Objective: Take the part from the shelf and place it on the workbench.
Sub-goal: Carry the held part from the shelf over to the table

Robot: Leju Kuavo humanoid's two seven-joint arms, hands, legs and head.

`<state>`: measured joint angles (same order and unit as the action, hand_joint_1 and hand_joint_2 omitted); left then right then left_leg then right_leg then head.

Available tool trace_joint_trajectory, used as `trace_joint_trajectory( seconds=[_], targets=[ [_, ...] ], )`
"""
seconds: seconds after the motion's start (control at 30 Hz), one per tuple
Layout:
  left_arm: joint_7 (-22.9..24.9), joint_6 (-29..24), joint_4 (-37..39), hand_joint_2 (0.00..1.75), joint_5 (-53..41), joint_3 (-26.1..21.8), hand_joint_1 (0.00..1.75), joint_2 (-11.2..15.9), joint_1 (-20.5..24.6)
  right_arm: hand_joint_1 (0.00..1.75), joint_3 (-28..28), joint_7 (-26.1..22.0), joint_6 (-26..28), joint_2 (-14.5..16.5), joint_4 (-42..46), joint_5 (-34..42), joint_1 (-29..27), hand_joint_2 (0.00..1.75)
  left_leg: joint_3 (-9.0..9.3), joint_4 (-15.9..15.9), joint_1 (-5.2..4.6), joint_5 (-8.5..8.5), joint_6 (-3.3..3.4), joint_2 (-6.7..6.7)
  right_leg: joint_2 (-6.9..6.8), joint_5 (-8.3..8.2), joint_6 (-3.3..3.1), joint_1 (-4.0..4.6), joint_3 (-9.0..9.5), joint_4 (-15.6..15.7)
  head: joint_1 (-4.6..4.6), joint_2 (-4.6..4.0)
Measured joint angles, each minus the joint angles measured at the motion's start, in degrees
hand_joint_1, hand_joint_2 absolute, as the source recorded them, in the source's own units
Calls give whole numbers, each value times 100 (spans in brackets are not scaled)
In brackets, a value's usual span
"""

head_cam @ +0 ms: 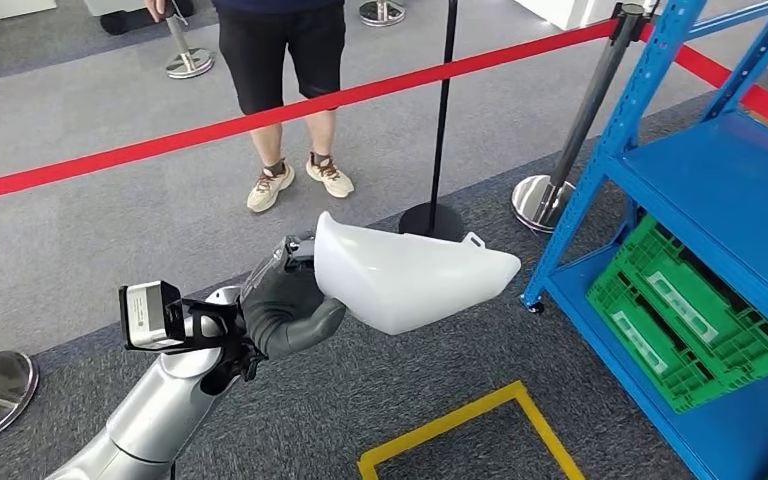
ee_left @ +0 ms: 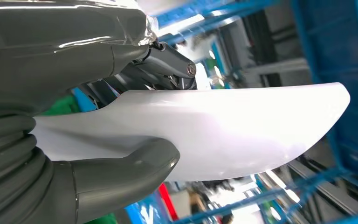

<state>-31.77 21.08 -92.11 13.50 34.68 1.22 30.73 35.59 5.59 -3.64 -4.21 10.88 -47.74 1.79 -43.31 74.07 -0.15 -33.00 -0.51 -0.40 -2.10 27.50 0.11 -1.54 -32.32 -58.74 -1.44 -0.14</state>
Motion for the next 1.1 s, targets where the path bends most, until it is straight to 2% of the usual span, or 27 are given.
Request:
trace_joint_trajectory(
  seconds=[0.03, 0.07, 0.13, 0.2, 0.23, 0.3, 0.33, 0.37, 0.43, 0.47, 0.5, 0.53, 0.57, 0.6, 0.67, 0.7, 0.73, 0.77, 0.8, 0.87, 0.9, 0.93, 0.97, 1.0, 1.03, 1.07, 1.1],
  targets=[
    [-40, 31, -39, 175, -112, -40, 175, 7, -129, 0, -4, -28, -7, -17, 0, -32, -6, 0, 0, -16, 3, 69, 7, 16, -76, 10, 1, 5, 7, 0, -2, 0],
    [-106, 59, -79, 175, -230, -80, 175, 15, -257, 0, -7, -64, -13, -30, 1, -56, -6, 0, 130, -272, 0, 226, 25, 52, -147, 23, 5, 9, 20, 1, -1, 0],
    [-252, 108, -173, 175, -418, -149, 175, 31, -472, 0, -9, -141, -21, -54, 3, -85, -7, 0, 577, -1089, -49, 543, 97, 320, -274, 59, 31, 29, 61, 0, 0, 1],
    [-339, 169, -263, 175, -515, -212, 175, 42, -621, 0, -10, -228, -23, -74, 7, -98, -10, 0, 827, -1553, -115, 637, 163, 519, -390, 97, 82, 47, 107, 7, 2, 0],
    [-359, 201, -302, 175, -545, -249, 175, 47, -690, 0, -10, -277, -19, -82, 9, -106, -10, 0, 843, -1597, -139, 619, 184, 505, -456, 111, 113, 51, 134, 23, 3, 0],
    [-369, 262, -378, 175, -599, -323, 175, 55, -815, 0, -11, -369, -7, -87, 21, -138, -2, 0, 884, -1647, -123, 650, 236, 335, -544, 145, 174, 36, 199, 50, 4, 1],
    [-367, 287, -418, 175, -621, -354, 175, 55, -862, 0, -13, -408, -3, -89, 30, -160, 1, 0, 916, -1678, -102, 673, 266, 258, -461, 207, 199, 28, 198, -8, 8, 1],
    [-355, 309, -451, 175, -646, -377, 175, 44, -893, 0, -15, -437, -2, -94, 37, -183, 1, 0, 947, -1708, -77, 697, 296, 179, -308, 332, 220, 22, 127, -203, 19, 1],
    [-319, 339, -492, 175, -684, -405, 175, 18, -956, 0, -17, -469, -7, -119, 41, -231, -7, 0, 960, -1721, -54, 716, 330, 15, 53, 692, 242, 14, -226, -950, 56, 1],
    [-291, 347, -508, 175, -708, -417, 175, 5, -1000, 0, -19, -474, -14, -131, 40, -255, -14, 0, 960, -1719, -53, 716, 337, -79, 140, 829, 251, 16, -441, -1353, 72, 1],
    [-266, 351, -527, 175, -725, -432, 175, 0, -1047, 0, -21, -473, -26, -139, 40, -278, -16, 0, 963, -1717, -54, 716, 339, -169, 177, 863, 255, 18, -591, -1593, 80, 1],
    [-243, 354, -553, 175, -740, -451, 175, -3, -1088, 0, -27, -467, -37, -142, 39, -300, -17, 0, 970, -1715, -54, 714, 338, -261, 194, 775, 253, 16, -640, -1605, 80, 0],
    [-224, 355, -582, 175, -751, -473, 175, -4, -1117, 0, -33, -458, -46, -143, 40, -321, -15, 0, 980, -1711, -50, 711, 331, -352, 215, 577, 249, 10, -563, -1354, 80, 0],
    [-213, 359, -613, 175, -751, -497, 175, -5, -1138, 0, -40, -450, -50, -146, 40, -341, -11, 0, 987, -1701, -44, 703, 318, -439, 296, 330, 248, -2, -404, -939, 81, 0],
    [-199, 378, -666, 175, -751, -541, 175, -12, -1162, 0, -51, -443, -51, -154, 40, -379, -6, 0, 964, -1650, -48, 677, 267, -604, 562, 25, 252, -35, -104, -184, 78, 1],
    [-193, 391, -688, 175, -751, -562, 175, -16, -1175, 0, -54, -444, -51, -159, 40, -393, 1, 0, 937, -1631, -43, 671, 234, -675, 654, -11, 245, -38, -36, -10, 76, 1],
    [-187, 402, -706, 175, -750, -583, 175, -20, -1190, 0, -57, -447, -51, -162, 40, -405, 9, 0, 913, -1623, -35, 673, 197, -747, 667, 11, 224, -29, -17, 36, 73, 1],
    [-182, 410, -721, 175, -750, -607, 175, -22, -1206, 0, -59, -451, -51, -166, 43, -412, 22, 0, 885, -1631, -17, 681, 162, -811, 598, 8, 189, -20, -7, 37, 70, 1],
    [-181, 415, -736, 175, -749, -630, 175, -22, -1224, 0, -61, -455, -51, -170, 45, -417, 39, 0, 861, -1617, -11, 675, 132, -783, 527, 2, 149, -14, 10, 46, 73, 1],
    [-181, 421, -757, 175, -751, -669, 175, -26, -1243, 0, -65, -471, -51, -177, 50, -421, 57, 0, 711, -1349, -20, 515, 80, -477, 378, -7, 73, -13, 42, 67, 37, 1],
    [-181, 424, -764, 175, -761, -678, 175, -29, -1251, 0, -66, -480, -51, -182, 50, -423, 55, 0, 557, -1035, -24, 349, 62, -262, 297, -3, 48, -3, 47, 70, 20, 0],
    [-181, 426, -766, 175, -776, -684, 175, -33, -1259, 0, -67, -486, -51, -186, 50, -426, 43, 0, 358, -650, -20, 166, 46, -111, 214, 5, 30, 9, 48, 69, -1, 0],
    [-182, 427, -762, 175, -790, -686, 175, -35, -1272, 0, -67, -491, -51, -189, 50, -431, 30, 0, 161, -279, -11, 23, 35, -40, 125, 12, 23, 19, 47, 69, -3, 0],
    [-185, 427, -758, 175, -805, -690, 175, -33, -1286, 0, -67, -494, -51, -192, 50, -439, 23, 0, 36, -52, -6, -28, 33, -9, 37, 19, 22, 25, 46, 68, -4, 0],
    [-192, 427, -754, 175, -810, -698, 175, -29, -1297, 0, -67, -499, -51, -195, 50, -447, 22, 0, 27, -47, -3, 31, 36, 7, -46, 27, 23, 30, 49, 68, -5, 1],
    [-206, 427, -750, 175, -811, -711, 175, -25, -1302, 0, -67, -506, -51, -195, 50, -454, 27, 0, 143, -268, -3, 176, 47, 35, -124, 37, 28, 33, 58, 68, -4, 1],
    [-226, 427, -749, 175, -810, -727, 175, -20, -1304, 0, -68, -515, -51, -196, 50, -461, 33, 0, 360, -660, -14, 362, 71, 123, -193, 49, 36, 35, 76, 68, -4, 1]
  ],
)
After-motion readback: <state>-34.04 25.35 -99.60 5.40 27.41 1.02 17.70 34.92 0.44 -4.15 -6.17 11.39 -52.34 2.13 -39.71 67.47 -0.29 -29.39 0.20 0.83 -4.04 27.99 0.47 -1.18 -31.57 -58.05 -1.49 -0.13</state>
